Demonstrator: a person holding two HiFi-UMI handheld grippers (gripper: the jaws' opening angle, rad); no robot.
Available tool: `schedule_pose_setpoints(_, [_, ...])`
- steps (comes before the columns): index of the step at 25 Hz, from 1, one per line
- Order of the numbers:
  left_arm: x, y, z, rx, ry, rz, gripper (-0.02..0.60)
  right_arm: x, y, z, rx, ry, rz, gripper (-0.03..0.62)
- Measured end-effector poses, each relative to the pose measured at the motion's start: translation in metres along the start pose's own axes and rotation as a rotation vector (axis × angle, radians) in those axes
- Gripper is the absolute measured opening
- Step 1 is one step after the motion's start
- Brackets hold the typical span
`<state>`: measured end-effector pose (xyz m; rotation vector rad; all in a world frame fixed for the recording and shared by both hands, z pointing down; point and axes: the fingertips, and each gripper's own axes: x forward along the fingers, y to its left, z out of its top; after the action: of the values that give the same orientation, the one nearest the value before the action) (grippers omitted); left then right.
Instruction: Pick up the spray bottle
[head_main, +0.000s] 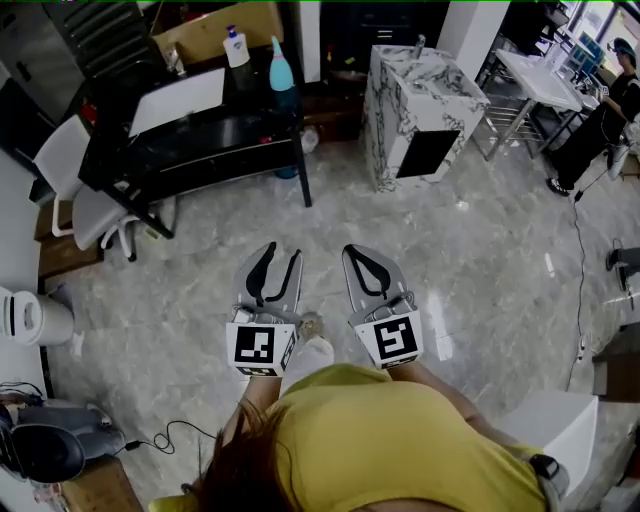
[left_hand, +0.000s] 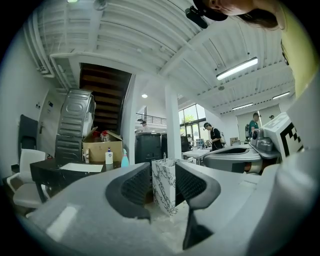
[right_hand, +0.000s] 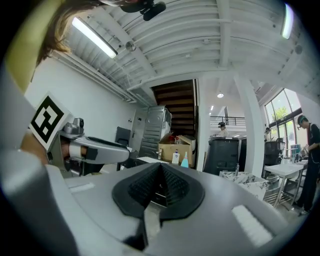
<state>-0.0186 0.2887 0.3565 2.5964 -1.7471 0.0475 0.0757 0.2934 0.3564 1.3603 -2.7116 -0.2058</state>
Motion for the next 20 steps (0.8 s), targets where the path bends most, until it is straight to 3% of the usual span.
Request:
schedule_pose_setpoints(10, [0.079,0.074,-0.009,0.0,0.015,-0.062,0.163,0.106,-0.027,-0.007,0.017,0.004,-0.053,0.002])
schedule_pose_setpoints(20, [0.112,0.108,-0.029,-0.03,0.038,-0.093,0.163,0.151,-0.04,-0.026,0.01,0.043,-0.085,0.0])
